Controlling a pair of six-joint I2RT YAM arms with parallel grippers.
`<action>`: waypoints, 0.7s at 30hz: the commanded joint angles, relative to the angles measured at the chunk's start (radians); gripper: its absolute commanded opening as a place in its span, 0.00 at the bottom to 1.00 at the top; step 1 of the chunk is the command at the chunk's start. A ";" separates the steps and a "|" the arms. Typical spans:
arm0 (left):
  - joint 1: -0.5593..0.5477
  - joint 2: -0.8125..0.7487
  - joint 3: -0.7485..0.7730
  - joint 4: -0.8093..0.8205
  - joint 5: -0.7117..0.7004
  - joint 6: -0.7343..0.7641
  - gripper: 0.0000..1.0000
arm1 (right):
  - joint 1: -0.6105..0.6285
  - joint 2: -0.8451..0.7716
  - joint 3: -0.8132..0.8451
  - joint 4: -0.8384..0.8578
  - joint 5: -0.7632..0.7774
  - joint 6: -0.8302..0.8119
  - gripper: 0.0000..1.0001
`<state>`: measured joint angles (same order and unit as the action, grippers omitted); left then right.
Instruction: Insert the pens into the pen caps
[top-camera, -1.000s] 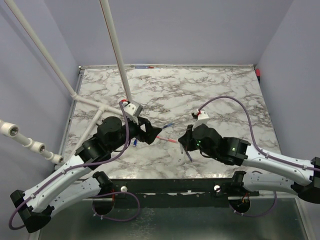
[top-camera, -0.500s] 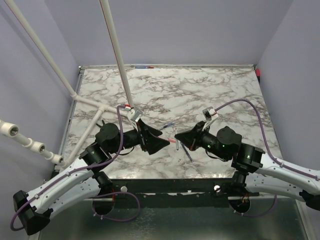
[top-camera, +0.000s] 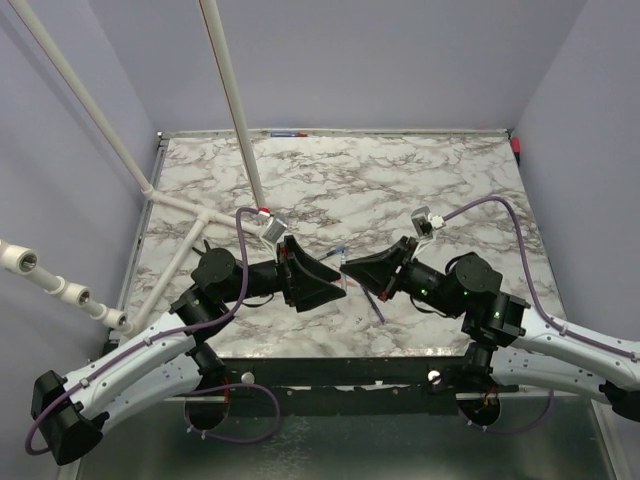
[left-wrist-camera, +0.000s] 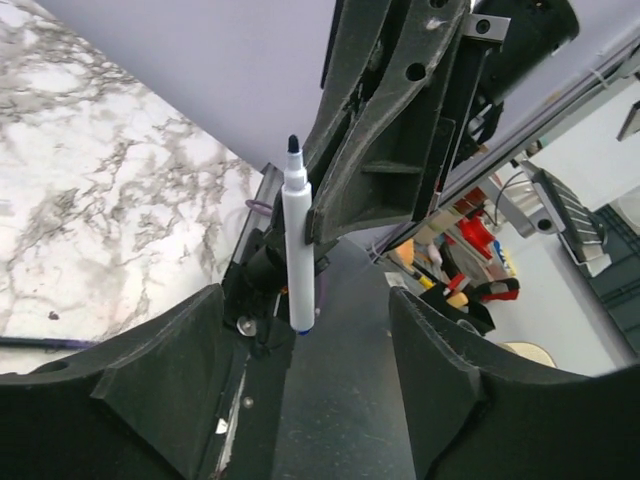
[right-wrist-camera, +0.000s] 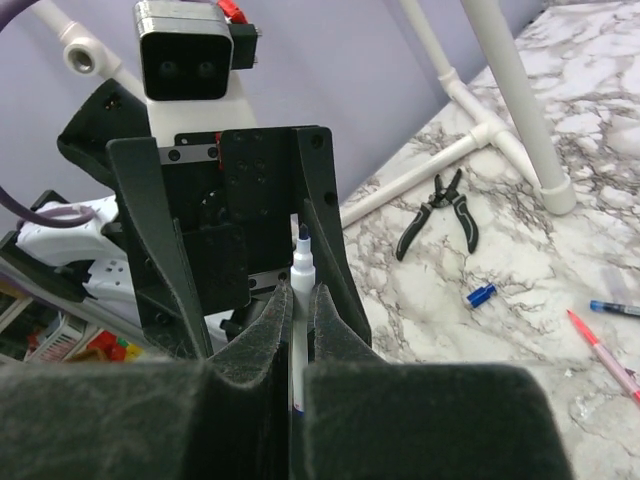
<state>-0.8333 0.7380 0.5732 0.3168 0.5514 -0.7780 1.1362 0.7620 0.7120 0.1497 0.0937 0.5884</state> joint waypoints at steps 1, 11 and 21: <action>-0.002 0.013 0.010 0.085 0.081 -0.034 0.64 | 0.004 0.028 0.004 0.097 -0.084 -0.035 0.01; -0.002 0.024 0.008 0.125 0.088 -0.053 0.51 | 0.004 0.055 0.007 0.145 -0.134 -0.045 0.01; -0.002 0.038 0.008 0.162 0.084 -0.070 0.33 | 0.004 0.060 -0.007 0.150 -0.156 -0.044 0.01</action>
<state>-0.8333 0.7708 0.5732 0.4297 0.6113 -0.8375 1.1362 0.8219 0.7120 0.2691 -0.0326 0.5621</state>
